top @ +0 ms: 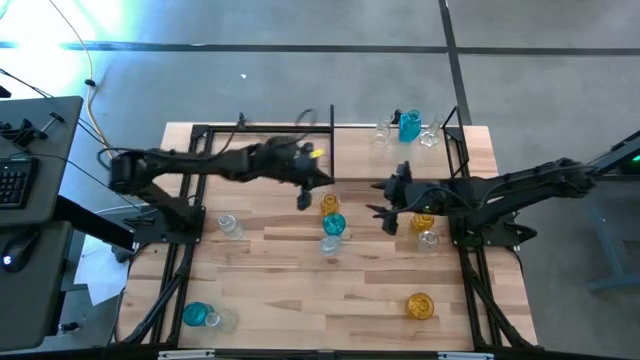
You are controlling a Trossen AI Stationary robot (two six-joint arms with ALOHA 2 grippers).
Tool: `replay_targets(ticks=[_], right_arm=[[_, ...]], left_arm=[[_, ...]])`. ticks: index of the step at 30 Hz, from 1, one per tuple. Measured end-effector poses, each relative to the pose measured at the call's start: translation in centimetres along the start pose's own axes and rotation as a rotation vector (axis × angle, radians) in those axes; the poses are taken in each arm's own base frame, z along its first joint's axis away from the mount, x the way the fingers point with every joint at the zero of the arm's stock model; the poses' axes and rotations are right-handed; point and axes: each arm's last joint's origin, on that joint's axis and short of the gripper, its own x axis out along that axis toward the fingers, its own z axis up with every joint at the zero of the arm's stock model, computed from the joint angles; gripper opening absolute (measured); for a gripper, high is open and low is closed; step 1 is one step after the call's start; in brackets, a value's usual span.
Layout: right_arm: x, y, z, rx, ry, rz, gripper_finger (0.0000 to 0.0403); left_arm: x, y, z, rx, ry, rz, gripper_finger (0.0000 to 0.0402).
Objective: Sort vases onto shelf
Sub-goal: Put the left yellow vase on the shelf
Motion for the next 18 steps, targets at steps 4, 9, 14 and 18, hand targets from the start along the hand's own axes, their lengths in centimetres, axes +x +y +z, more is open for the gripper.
replay_targets(ticks=[4, 9, 14, 18], right_arm=[[2.7, 0.5, 0.2, 0.032, -0.037, -0.004, 0.0289], [5.9, 0.9, -0.3, 0.116, -0.03, 0.003, 0.0304], [8.9, 1.5, -1.3, 0.145, -0.031, -0.012, 0.0305], [11.0, 2.0, -2.2, 0.156, -0.045, -0.041, 0.0305]], left_arm=[[-2.3, -0.6, -3.5, -0.031, -0.186, 0.012, 0.0001], [-4.0, -0.8, -6.9, -0.036, -0.338, 0.047, 0.0001], [-4.6, -0.4, -8.6, -0.052, -0.353, 0.158, 0.0001], [-4.7, -0.1, -9.0, -0.047, -0.341, 0.181, 0.0001]])
